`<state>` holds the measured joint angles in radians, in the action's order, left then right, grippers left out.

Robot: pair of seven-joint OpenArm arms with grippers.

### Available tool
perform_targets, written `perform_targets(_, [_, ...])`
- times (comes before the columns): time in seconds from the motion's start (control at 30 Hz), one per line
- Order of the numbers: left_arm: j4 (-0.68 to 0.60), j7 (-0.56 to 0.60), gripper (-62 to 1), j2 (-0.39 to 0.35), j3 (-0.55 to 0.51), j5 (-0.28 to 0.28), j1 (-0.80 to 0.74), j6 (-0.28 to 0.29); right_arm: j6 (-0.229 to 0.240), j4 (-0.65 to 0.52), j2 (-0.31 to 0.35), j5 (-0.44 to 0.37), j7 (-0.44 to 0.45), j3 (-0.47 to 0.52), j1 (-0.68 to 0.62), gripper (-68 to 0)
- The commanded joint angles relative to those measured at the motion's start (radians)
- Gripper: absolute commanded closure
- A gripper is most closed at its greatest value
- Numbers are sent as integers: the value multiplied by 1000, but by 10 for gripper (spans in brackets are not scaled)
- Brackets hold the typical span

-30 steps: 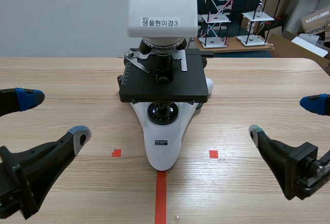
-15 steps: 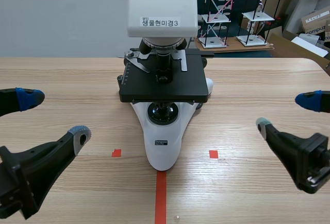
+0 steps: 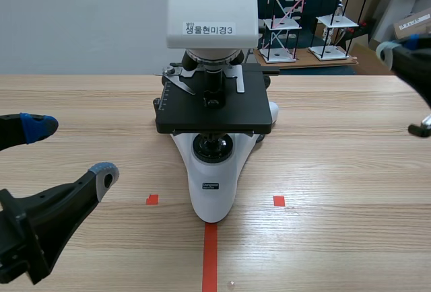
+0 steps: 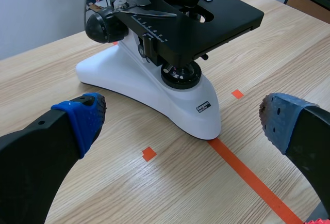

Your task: Point at the coarse focus knob

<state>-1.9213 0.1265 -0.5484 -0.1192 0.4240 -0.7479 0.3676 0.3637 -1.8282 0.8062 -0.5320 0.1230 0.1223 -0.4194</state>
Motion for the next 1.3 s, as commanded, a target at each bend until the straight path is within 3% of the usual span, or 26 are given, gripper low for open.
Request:
perform_targets(0.0, [-8,14,-623,7,-5,6,3,1,-3,34,18,-15,14,-2,59,-10])
perform_targets(0.17, [-8,14,-623,7,-5,6,3,1,-3,126,64,-15,17,-68,235,-9])
perform_targets(0.37, [-8,14,-623,7,-5,6,3,1,-3,225,109,-11,17,-249,458,-9])
perform_targets(0.97, [-8,15,-623,7,-5,6,3,1,-4,467,102,18,-6,-860,1054,-9])
perform_targets(1.27, [-8,14,-623,7,-5,6,3,1,-4,486,63,32,-63,-1068,1197,-9])
